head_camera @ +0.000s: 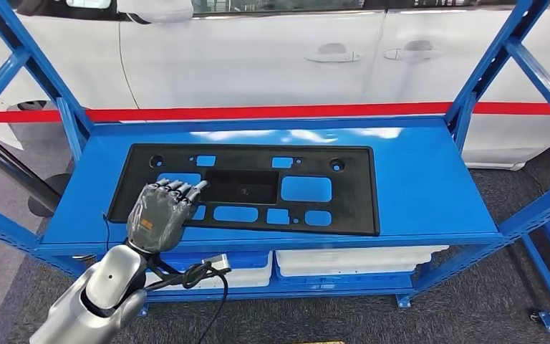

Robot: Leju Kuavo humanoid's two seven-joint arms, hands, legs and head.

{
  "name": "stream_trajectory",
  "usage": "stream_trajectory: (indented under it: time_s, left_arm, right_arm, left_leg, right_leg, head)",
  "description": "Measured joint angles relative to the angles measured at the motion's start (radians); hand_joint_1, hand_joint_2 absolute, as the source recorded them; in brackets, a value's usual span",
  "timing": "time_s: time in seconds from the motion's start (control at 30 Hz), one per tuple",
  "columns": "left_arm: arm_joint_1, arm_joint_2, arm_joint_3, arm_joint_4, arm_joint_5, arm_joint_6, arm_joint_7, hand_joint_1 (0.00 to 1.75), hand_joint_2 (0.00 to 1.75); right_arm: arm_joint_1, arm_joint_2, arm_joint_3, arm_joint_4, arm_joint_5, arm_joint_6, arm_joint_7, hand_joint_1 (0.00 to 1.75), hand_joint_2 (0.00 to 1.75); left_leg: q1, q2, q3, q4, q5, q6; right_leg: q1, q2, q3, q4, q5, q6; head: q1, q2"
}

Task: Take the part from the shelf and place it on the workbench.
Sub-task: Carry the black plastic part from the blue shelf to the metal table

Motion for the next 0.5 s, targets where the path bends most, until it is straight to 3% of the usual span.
stream_trajectory:
  time_s: [0.07,0.13,0.17,0.2,0.23,0.3,0.37,0.43,0.5]
  left_arm:
    - [0.010,0.002,0.007,-0.017,-0.009,0.001,0.004,1.75,1.75]
    - [0.020,0.004,0.013,-0.030,-0.014,0.002,0.007,1.75,1.75]
    - [0.025,0.005,0.014,-0.035,-0.015,0.002,0.007,1.75,1.75]
    - [0.030,0.006,0.015,-0.038,-0.016,0.002,0.007,1.75,1.75]
    - [0.034,0.007,0.015,-0.041,-0.016,0.002,0.007,1.75,1.75]
    - [0.038,0.009,0.016,-0.047,-0.016,0.002,0.007,1.75,1.75]
    - [0.040,0.011,0.018,-0.054,-0.016,0.002,0.008,1.75,1.75]
    - [0.040,0.012,0.021,-0.060,-0.017,0.003,0.008,1.75,1.75]
    - [0.042,0.015,0.022,-0.062,-0.018,0.003,0.008,1.75,1.75]
  right_arm:
    - [0.001,-0.001,-0.003,0.000,-0.001,0.000,0.000,0.00,0.00]
    - [0.001,-0.001,-0.006,0.000,-0.002,0.000,0.000,0.00,0.00]
    - [0.001,-0.001,-0.006,0.000,-0.002,0.000,0.000,0.00,0.00]
    - [0.001,-0.001,-0.007,0.000,-0.002,0.000,0.000,0.00,0.00]
    - [0.001,-0.002,-0.007,0.000,-0.002,0.000,0.000,0.00,0.00]
    - [-0.001,-0.003,-0.008,0.000,-0.003,0.000,0.000,0.00,0.00]
    - [-0.002,-0.004,-0.008,0.000,-0.003,0.000,0.000,0.00,0.00]
    - [-0.003,-0.004,-0.009,0.000,-0.003,0.000,0.000,0.00,0.00]
    - [-0.003,-0.003,-0.009,0.000,-0.003,0.000,0.000,0.00,0.00]
  left_leg:
    - [0.006,0.005,-0.018,-0.008,0.023,0.015]
    - [0.004,0.005,-0.044,-0.006,0.041,0.022]
    - [0.003,0.006,-0.058,-0.004,0.049,0.022]
    - [0.002,0.006,-0.071,-0.001,0.057,0.021]
    - [0.003,0.006,-0.084,0.003,0.064,0.018]
    - [0.003,0.006,-0.109,0.017,0.074,0.012]
    - [0.000,0.005,-0.126,0.030,0.084,0.002]
    - [-0.003,0.005,-0.133,0.033,0.097,-0.009]
    - [-0.001,0.004,-0.143,0.037,0.093,-0.021]
  right_leg:
    - [0.000,0.002,-0.023,0.062,-0.072,0.007]
    - [-0.001,0.002,-0.057,0.185,-0.164,0.012]
    - [-0.001,0.002,-0.066,0.238,-0.182,0.015]
    - [-0.001,0.002,-0.063,0.266,-0.176,0.016]
    - [-0.002,0.002,-0.044,0.260,-0.150,0.017]
    - [-0.003,0.002,0.041,0.154,-0.097,0.015]
    - [0.000,0.003,0.126,0.023,-0.098,0.006]
    - [0.005,0.004,0.148,-0.026,-0.109,-0.006]
    - [0.003,0.001,0.133,-0.028,-0.093,-0.020]
  head:
    - [0.000,0.000]
    - [0.000,0.000]
    - [0.000,0.000]
    - [0.000,0.000]
    - [0.000,0.000]
    - [0.000,0.000]
    - [0.000,0.000]
    - [0.000,0.000]
    - [0.000,0.000]
